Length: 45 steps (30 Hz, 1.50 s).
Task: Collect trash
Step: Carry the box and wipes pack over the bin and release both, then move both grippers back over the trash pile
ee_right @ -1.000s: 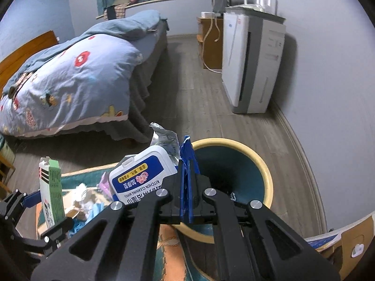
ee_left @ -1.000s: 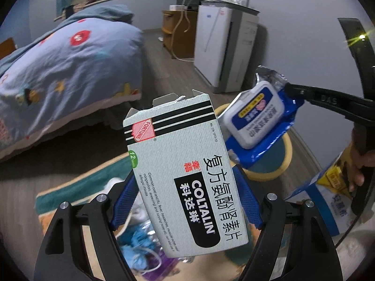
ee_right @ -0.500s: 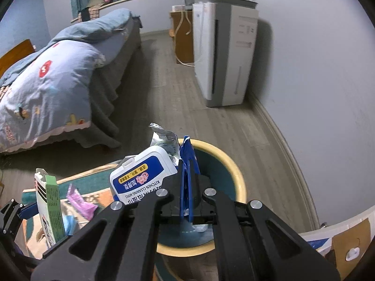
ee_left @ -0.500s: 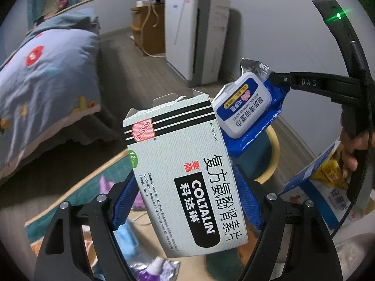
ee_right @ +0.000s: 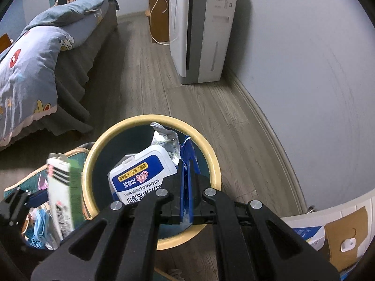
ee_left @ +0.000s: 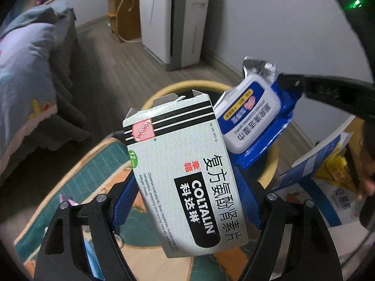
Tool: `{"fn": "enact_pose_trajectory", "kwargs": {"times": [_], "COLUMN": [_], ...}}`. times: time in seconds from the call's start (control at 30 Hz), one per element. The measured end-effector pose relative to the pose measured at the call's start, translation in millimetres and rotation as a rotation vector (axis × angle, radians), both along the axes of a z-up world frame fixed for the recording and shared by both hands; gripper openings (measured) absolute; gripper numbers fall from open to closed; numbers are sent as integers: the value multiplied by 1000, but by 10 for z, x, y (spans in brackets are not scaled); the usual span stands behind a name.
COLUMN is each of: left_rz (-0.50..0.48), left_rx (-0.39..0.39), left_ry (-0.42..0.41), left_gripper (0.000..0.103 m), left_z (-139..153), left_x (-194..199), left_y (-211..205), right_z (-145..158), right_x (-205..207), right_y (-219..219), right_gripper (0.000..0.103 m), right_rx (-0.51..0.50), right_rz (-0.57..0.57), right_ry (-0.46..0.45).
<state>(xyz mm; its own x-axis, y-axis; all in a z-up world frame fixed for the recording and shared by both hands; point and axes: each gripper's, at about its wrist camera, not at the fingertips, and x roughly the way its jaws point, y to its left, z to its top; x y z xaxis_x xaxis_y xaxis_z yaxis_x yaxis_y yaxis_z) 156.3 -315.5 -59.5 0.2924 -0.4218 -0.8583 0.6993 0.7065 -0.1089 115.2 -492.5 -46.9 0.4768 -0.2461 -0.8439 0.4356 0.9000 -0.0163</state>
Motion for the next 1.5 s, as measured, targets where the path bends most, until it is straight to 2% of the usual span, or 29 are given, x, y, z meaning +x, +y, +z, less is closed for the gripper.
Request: {"fn": "enact_pose_trajectory", "kwargs": {"times": [0.17,0.33,0.5,0.57,0.63,0.77,0.83,0.93,1.07,1.2,1.33,1.43,1.5], "left_rz": [13,36,55,66,74,94,109,131,162,203,257,309,351], "left_rx": [32,-25,-54,-57,-57,-40,-43,-52,-63,-40,6,11,14], "left_ry": [9,-9,-32,-34,-36,-68,-76,-95,-130,-166,-182,-178,-172], "left_gripper": [79,80,91,93,94,95,95,95,96,97,97,97,97], "left_z": [-156,-104,-40,-29,-18,36,96,222,401,530,587,641,662], "left_x": [120,147,140,138,125,96,84,66,0,-76,-106,-163,-220], "left_y": [-107,-123,-96,-75,-30,97,205,372,661,1059,1431,1735,1938], "right_z": [-69,-78,-68,-54,-17,89,132,211,289,317,338,315,337], "right_x": [11,4,-9,-2,0,13,22,38,91,155,193,225,243], "right_y": [-9,-31,-60,-51,-31,47,90,190,418,635,841,1075,1256], "right_gripper": [2,4,12,20,42,66,84,94,97,97,97,97,97], "right_rx": [-3,-2,15,17,14,27,43,58,45,49,72,108,83], "right_rz": [-2,-16,-29,-25,-19,1,16,44,102,160,199,258,304], "right_ry": [24,23,17,13,0,-38,-57,-87,-96,-97,-100,-88,-84]}}
